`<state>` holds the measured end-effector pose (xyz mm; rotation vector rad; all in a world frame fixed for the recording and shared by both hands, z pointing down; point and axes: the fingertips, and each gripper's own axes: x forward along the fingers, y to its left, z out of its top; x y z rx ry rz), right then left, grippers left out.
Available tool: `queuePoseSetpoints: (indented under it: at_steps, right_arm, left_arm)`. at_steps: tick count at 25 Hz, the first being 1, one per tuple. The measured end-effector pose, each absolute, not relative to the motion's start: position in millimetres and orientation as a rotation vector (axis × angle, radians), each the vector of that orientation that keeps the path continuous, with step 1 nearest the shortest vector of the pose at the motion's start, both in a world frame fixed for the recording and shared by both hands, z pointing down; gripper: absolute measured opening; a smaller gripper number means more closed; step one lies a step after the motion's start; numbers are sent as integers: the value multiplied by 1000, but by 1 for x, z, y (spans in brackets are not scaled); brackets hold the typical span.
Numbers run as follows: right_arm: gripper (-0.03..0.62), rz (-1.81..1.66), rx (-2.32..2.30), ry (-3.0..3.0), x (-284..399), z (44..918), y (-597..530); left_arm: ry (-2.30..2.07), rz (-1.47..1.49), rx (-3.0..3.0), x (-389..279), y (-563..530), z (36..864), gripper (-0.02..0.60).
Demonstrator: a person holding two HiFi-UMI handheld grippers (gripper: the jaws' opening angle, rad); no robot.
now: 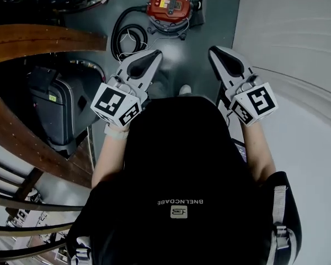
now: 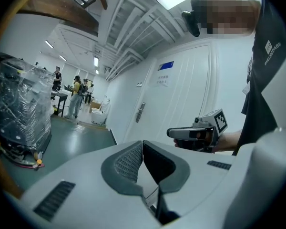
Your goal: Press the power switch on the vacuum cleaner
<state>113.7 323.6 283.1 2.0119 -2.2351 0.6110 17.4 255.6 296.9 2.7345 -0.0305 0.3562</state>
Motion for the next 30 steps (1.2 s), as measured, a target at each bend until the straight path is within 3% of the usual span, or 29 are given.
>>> queuePoseSetpoints:
  at_steps: [12,30]
  right_arm:
    - [35,574,1886,-2229,83,290,169]
    - [35,647,1515,-2269,95,352,62]
  left_arm:
    - [-44,335,2710,-24,118,311,15]
    - [-303,437,2607,-40,51,343,15]
